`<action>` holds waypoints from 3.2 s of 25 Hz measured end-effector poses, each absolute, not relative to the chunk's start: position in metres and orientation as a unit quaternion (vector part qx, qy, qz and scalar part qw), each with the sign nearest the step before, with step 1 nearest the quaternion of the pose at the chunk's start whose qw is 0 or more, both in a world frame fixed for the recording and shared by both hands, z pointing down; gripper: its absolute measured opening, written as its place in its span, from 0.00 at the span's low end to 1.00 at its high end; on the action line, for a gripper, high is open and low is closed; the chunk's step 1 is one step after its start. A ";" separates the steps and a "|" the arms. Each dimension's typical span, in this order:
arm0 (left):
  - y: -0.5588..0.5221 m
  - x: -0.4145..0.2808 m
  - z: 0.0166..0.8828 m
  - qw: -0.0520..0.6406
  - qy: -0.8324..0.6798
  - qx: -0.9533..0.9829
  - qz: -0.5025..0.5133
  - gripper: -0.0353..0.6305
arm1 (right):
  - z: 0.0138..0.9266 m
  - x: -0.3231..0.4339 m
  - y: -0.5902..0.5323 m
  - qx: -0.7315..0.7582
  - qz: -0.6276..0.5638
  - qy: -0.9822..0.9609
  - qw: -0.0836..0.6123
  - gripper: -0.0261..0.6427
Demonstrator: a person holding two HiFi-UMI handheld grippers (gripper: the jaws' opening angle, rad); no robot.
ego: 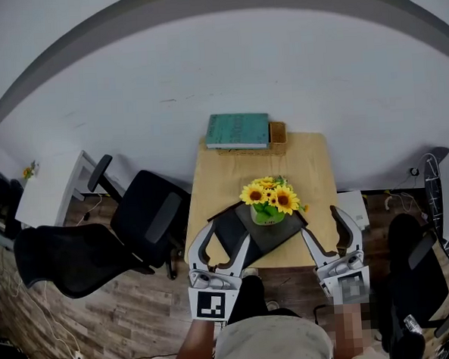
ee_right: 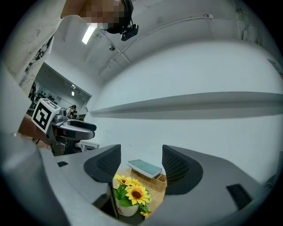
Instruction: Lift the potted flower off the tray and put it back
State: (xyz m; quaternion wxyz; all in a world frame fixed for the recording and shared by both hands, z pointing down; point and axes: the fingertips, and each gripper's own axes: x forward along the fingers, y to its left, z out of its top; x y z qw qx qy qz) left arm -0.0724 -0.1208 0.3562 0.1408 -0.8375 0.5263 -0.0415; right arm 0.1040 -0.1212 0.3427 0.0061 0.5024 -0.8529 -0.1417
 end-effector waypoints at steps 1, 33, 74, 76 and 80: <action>-0.121 -0.071 0.357 0.138 0.525 -0.839 -0.042 0.47 | 0.342 0.104 -0.120 0.501 -0.144 -0.853 0.005 0.48; -0.113 -0.060 0.357 0.118 0.512 -0.849 -0.047 0.06 | 0.348 0.100 -0.111 0.486 -0.139 -0.863 0.014 0.08; -0.113 -0.055 0.358 0.124 0.521 -0.843 -0.051 0.06 | 0.352 0.113 -0.112 0.493 -0.137 -0.859 0.022 0.07; -0.112 -0.055 0.359 0.122 0.521 -0.843 -0.050 0.06 | 0.352 0.112 -0.111 0.493 -0.136 -0.859 0.021 0.07; -0.111 -0.055 0.359 0.123 0.520 -0.844 -0.050 0.06 | 0.354 0.110 -0.109 0.488 -0.143 -0.860 0.036 0.07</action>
